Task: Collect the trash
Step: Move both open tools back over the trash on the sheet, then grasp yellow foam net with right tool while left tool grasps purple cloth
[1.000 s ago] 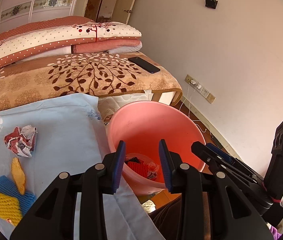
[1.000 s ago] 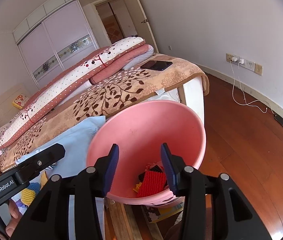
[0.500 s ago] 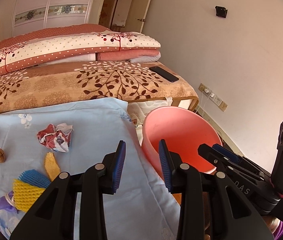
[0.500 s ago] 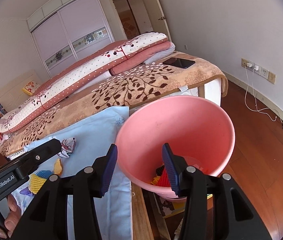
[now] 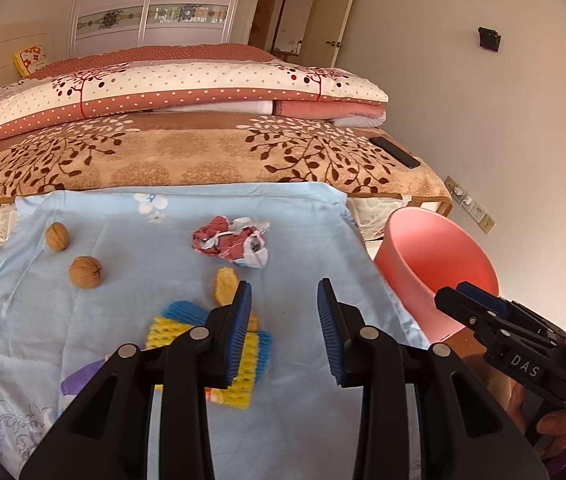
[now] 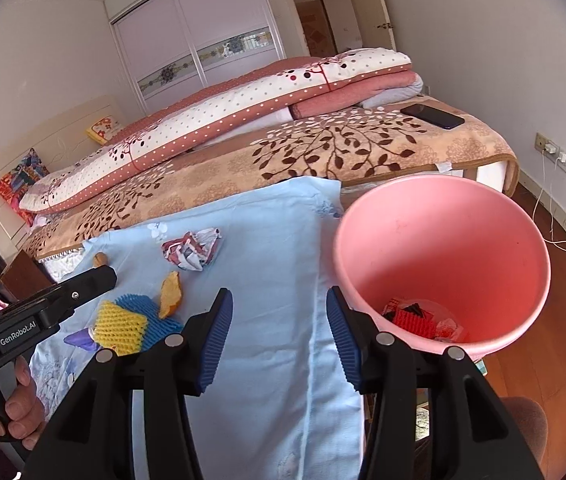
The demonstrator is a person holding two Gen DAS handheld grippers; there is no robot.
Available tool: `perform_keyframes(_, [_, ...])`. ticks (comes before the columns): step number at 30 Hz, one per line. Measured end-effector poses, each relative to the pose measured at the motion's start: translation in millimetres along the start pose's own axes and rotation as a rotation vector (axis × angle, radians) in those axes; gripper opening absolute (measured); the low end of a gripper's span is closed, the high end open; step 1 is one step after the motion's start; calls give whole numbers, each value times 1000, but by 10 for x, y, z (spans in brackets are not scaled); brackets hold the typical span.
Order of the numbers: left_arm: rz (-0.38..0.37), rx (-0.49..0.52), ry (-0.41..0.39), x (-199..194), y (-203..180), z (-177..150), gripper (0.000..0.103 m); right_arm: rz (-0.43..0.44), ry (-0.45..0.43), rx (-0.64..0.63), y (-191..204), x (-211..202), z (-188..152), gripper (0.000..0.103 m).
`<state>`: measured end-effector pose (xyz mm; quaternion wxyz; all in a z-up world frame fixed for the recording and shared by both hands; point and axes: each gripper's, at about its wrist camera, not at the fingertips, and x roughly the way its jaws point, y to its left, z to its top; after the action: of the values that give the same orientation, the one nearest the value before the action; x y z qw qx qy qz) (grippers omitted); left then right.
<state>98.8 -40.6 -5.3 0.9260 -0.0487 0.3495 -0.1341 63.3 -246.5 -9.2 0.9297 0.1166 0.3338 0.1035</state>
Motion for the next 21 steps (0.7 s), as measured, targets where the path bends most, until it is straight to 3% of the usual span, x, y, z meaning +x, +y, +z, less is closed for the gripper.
perform_keyframes(9, [83,10,17,-199,600,-245,34,169,43,-50,385,155,-62,55])
perform_keyframes(15, [116,13,82,-245,1035,-376,34,207,98,-107,626,295,-109,55])
perform_keyframes(21, [95,112,175,-129,1198,-430,34,229,138,-131,764,401,-148,59])
